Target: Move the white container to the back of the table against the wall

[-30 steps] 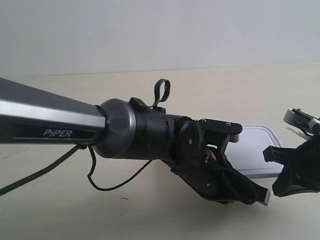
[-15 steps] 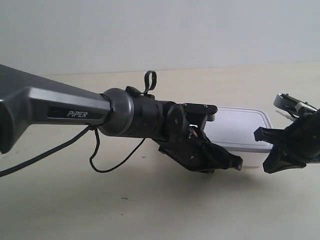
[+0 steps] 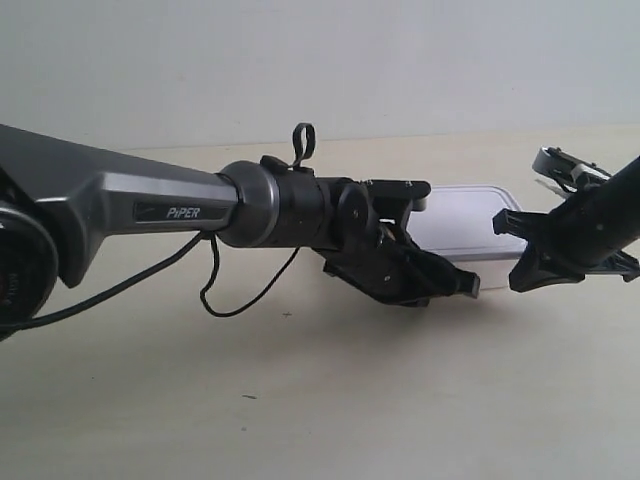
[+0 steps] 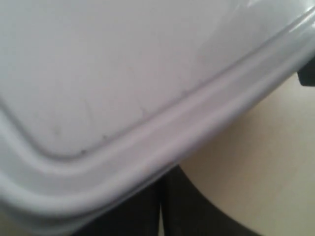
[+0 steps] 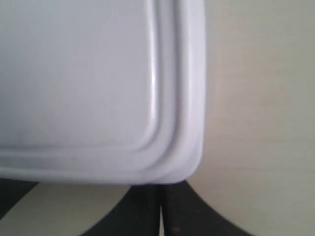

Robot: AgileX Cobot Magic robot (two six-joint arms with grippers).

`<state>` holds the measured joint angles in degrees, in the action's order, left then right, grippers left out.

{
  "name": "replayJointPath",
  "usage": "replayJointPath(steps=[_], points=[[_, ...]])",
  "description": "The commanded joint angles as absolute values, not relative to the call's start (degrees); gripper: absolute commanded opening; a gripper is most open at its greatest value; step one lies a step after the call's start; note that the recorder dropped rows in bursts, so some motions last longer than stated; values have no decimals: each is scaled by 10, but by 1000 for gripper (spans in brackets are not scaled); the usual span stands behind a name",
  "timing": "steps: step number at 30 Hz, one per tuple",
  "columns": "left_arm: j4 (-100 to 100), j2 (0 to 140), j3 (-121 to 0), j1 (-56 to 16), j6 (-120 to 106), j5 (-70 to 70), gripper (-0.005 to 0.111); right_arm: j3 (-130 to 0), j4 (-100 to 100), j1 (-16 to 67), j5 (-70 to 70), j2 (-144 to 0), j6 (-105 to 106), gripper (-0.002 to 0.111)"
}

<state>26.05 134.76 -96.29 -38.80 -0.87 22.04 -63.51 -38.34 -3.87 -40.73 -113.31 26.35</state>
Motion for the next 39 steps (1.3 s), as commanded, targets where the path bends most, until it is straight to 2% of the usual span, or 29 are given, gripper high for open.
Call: replayJointPath(steps=[1, 22, 39], points=[[256, 1367, -1012, -373, -10, 222, 0, -666, -391, -37, -419, -1152, 270, 0], [233, 1464, -1181, -332, 5, 232, 0, -825, -443, -36, -423, -1266, 285, 0], [220, 1487, -1209, -302, 5, 169, 0, -939, -443, 16, -400, -1330, 277, 0]])
